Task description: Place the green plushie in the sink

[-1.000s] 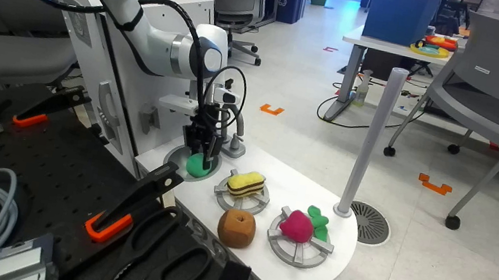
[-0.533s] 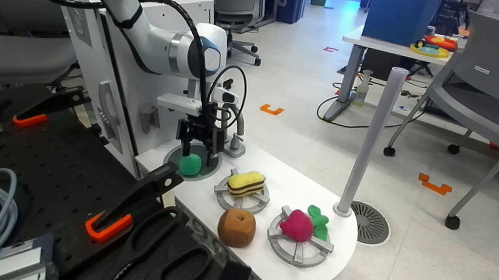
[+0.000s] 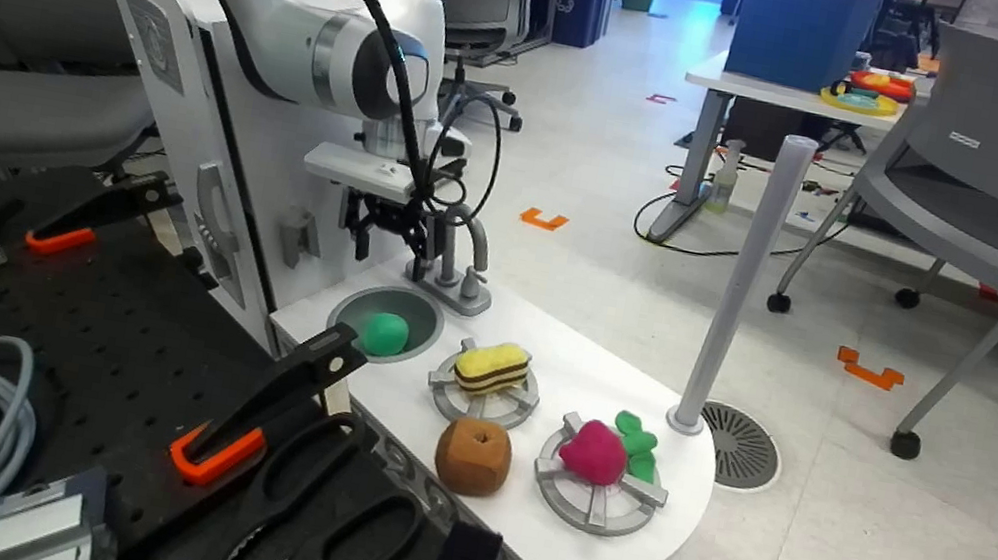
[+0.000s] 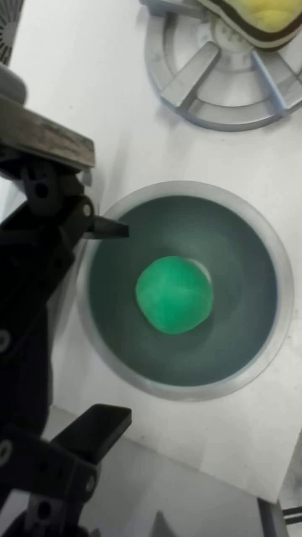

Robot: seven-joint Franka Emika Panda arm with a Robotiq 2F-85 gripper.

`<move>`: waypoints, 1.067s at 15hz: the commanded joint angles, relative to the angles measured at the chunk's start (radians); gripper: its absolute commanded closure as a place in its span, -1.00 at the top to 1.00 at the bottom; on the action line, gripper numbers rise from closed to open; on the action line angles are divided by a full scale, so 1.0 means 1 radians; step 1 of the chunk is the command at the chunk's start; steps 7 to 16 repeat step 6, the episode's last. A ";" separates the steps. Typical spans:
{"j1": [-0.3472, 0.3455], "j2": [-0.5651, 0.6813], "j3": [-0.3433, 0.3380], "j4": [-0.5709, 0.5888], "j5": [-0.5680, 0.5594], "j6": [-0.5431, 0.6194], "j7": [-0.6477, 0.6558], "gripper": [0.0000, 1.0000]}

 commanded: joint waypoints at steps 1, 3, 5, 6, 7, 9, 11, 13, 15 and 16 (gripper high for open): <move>-0.113 -0.173 0.096 -0.245 0.013 0.211 -0.108 1.00; -0.187 -0.247 0.154 -0.339 0.075 0.214 -0.155 1.00; -0.127 -0.175 0.104 -0.231 0.063 0.180 -0.125 1.00; -0.148 -0.201 0.116 -0.263 0.069 0.181 -0.136 1.00; -0.148 -0.201 0.116 -0.263 0.069 0.181 -0.136 1.00; -0.148 -0.201 0.116 -0.263 0.069 0.181 -0.136 1.00; -0.148 -0.201 0.116 -0.263 0.069 0.181 -0.136 1.00; -0.148 -0.201 0.116 -0.263 0.069 0.181 -0.136 1.00; -0.148 -0.201 0.116 -0.263 0.069 0.181 -0.136 1.00; -0.148 -0.201 0.116 -0.263 0.069 0.181 -0.136 1.00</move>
